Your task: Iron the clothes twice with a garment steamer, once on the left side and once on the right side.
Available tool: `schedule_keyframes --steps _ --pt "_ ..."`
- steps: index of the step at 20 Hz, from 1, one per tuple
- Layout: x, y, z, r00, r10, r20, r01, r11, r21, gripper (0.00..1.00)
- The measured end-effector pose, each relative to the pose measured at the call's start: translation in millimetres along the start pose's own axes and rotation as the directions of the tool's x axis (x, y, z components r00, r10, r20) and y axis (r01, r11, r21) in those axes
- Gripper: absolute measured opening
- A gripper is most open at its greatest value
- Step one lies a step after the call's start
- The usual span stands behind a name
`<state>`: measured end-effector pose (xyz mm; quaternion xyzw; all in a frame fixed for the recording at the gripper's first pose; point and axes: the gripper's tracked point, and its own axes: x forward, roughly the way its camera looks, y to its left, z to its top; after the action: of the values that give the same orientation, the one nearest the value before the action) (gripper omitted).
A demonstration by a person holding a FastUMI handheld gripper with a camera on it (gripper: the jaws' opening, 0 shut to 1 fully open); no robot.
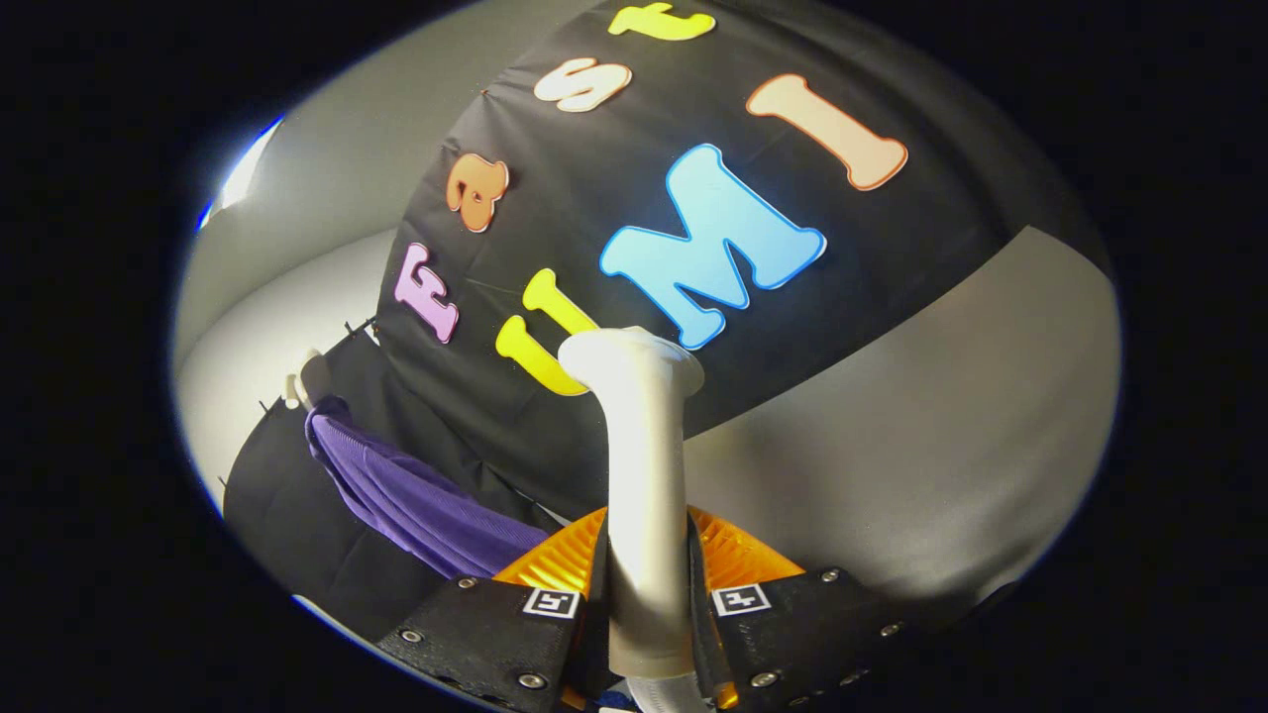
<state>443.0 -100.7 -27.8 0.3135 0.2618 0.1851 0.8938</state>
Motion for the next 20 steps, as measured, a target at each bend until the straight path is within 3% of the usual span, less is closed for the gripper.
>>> schedule_keyframes --steps 3,8,15,20 --pt "-39.6 29.7 -13.5 0.991 -0.025 0.135 0.035 0.997 -0.07 0.34" --pt "-73.6 86.4 -54.1 0.976 -0.025 0.216 0.072 0.974 -0.214 0.34" --pt "-91.3 143.4 -96.2 0.942 -0.065 0.33 0.19 0.912 -0.363 0.34" --pt "-92.0 196.0 -115.8 0.911 -0.022 0.412 0.232 0.854 -0.466 0.34"
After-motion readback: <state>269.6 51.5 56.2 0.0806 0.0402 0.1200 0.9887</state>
